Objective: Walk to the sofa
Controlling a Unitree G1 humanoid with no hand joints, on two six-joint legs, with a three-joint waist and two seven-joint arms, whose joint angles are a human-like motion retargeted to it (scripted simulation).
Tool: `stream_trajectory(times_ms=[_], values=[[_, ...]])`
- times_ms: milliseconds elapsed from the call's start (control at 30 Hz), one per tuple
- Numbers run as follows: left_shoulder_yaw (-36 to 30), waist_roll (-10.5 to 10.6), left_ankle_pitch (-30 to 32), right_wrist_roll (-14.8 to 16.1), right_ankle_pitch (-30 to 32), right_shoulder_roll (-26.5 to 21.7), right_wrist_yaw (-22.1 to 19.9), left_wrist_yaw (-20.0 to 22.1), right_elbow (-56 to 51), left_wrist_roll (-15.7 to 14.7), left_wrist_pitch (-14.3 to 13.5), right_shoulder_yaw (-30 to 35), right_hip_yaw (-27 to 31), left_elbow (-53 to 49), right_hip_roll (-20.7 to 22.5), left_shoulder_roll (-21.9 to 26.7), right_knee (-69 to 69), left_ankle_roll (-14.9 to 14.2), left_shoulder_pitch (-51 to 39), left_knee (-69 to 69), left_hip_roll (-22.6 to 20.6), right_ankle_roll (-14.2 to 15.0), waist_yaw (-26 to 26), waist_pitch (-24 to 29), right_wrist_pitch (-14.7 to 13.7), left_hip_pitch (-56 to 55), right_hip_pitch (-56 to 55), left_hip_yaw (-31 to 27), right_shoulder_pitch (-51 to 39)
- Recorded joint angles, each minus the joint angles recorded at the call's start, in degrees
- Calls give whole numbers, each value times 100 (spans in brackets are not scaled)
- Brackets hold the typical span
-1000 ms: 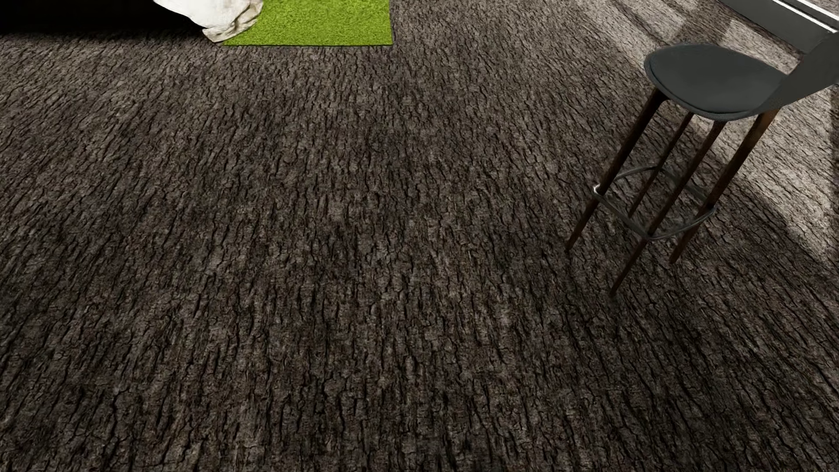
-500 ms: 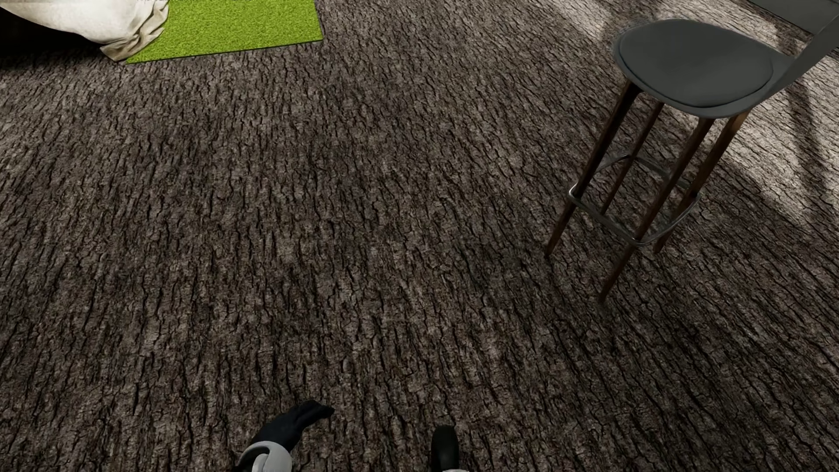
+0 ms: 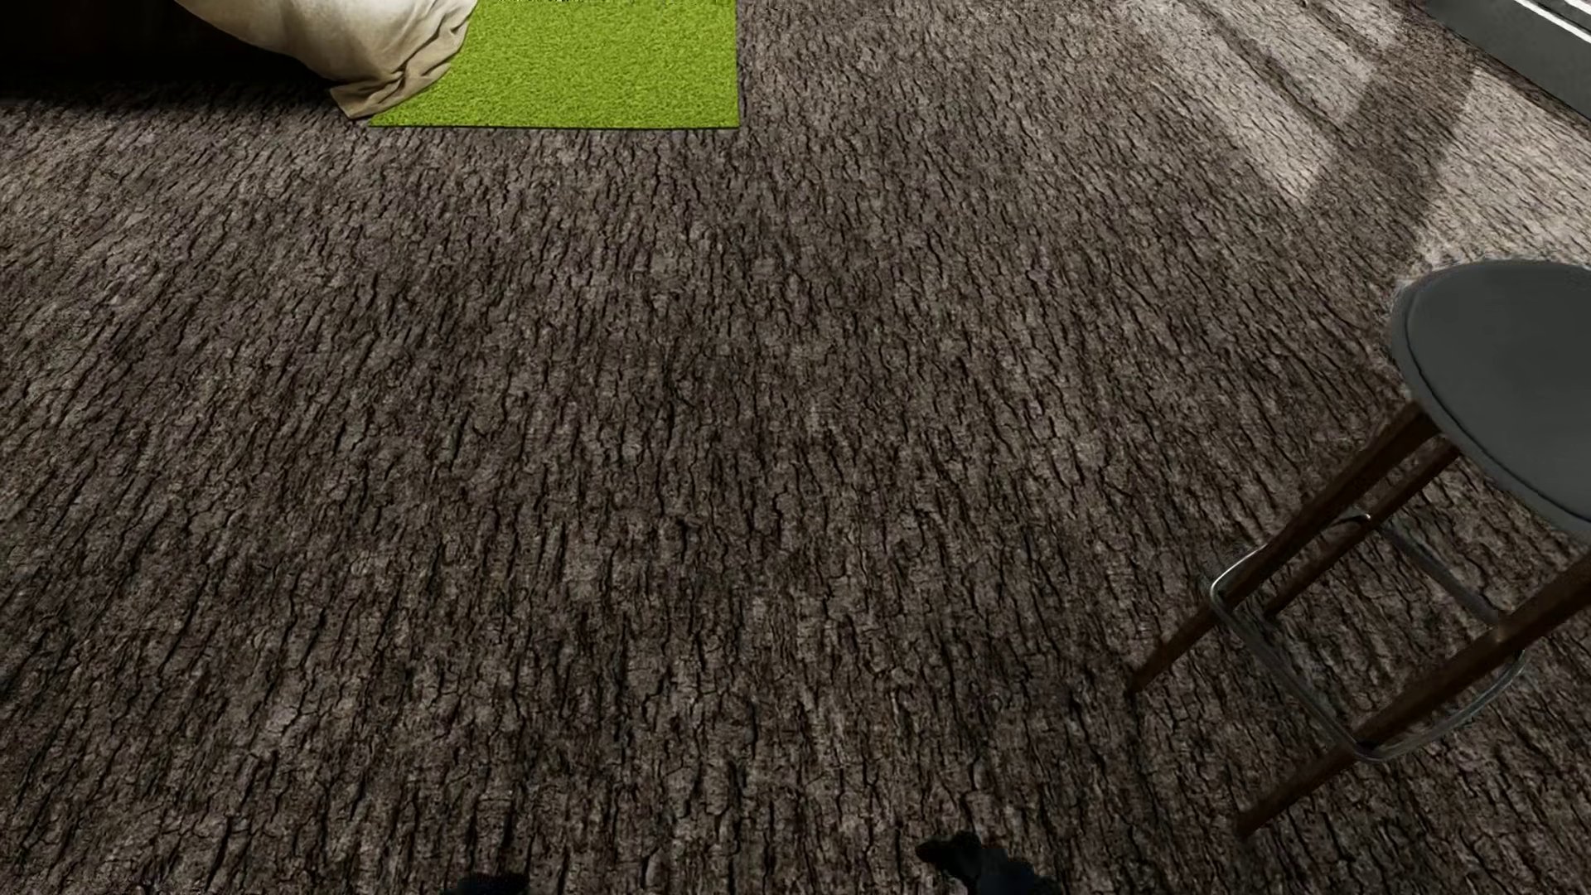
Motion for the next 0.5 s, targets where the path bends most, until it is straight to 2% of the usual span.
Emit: stream_trajectory(times_ms=[67,133,233,267,300,367,400,467,500], values=[[64,-23,-671,96,-161,-77,-188,-53,-124,-77,-39,-21,3,-115,38,-24,-40,64,100,-1072,-136,28,111,-14,-70,-436,300,155,-302],[75,-82,-733,196,-231,-174,-276,-111,-324,-61,-35,29,32,-68,49,-69,-213,127,128,-2760,-253,54,187,-54,-196,-634,594,471,-556],[180,-201,-209,396,-239,-219,-302,-228,-596,16,95,148,127,162,73,-229,-668,-212,128,-5528,-691,97,243,-147,-311,-556,1095,648,-772],[215,-244,-266,433,-300,-203,-295,-277,-644,58,123,224,180,235,90,-261,-712,-497,143,-5822,-820,135,264,-170,-324,-621,1254,442,-787],[232,-281,-227,427,-308,-200,-295,-328,-676,116,136,317,232,308,95,-297,-704,-570,160,-5849,-919,154,283,-200,-325,-615,1434,280,-759],[288,-383,556,349,-119,-226,-288,-384,-688,210,161,490,387,449,-22,-428,-707,289,223,-5647,-1133,222,318,-278,-279,-425,1797,198,-574],[336,-470,734,324,130,-222,-264,-370,-637,239,178,529,459,527,-138,-504,-610,311,262,-5599,-1227,252,324,-331,-199,-238,1934,230,-419],[386,-686,420,324,981,-179,-103,-380,-384,320,207,529,544,729,-460,-611,-14,498,299,-5489,-1451,470,307,-438,88,105,1930,349,-34],[377,-780,218,305,1455,-198,120,-431,-225,375,192,611,626,812,-639,-640,588,571,286,-5399,-1566,651,291,-470,182,249,1733,422,136]])
